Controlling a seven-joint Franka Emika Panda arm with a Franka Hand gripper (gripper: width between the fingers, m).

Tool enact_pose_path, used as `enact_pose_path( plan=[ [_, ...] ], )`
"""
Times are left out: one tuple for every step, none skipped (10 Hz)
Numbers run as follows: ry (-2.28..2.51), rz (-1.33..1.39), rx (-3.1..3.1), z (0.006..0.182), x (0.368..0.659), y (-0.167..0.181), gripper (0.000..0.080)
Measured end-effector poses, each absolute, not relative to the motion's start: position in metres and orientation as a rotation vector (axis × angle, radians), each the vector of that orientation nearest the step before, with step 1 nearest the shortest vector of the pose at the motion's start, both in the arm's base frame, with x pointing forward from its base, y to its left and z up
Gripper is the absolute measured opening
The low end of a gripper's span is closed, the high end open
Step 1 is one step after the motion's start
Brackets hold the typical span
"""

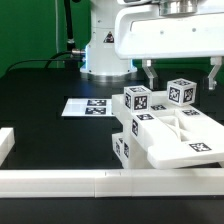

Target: Assemble chair

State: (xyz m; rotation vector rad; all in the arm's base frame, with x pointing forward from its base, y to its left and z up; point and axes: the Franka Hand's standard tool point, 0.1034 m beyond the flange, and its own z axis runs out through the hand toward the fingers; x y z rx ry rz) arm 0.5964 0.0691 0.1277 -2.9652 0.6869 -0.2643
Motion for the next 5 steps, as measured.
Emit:
enact_pose_path(
  plan=[
    [0.634,-0.266,-2.980,0.1267,0.5962,0.0681,0.0647],
    [0.639,-0.253,-2.982,0.1254,0.5950,0.0678,0.0649],
    [0.628,-0.224,-2.988,0.1254,0.5937,0.0666,0.0649],
    [0.544,-0.208,-3.010,0.1252,0.5922,0.0667,0.0649],
    [0.468,-0.097,-3.024,0.1264,0.5872,0.0652,0.0649]
  ],
)
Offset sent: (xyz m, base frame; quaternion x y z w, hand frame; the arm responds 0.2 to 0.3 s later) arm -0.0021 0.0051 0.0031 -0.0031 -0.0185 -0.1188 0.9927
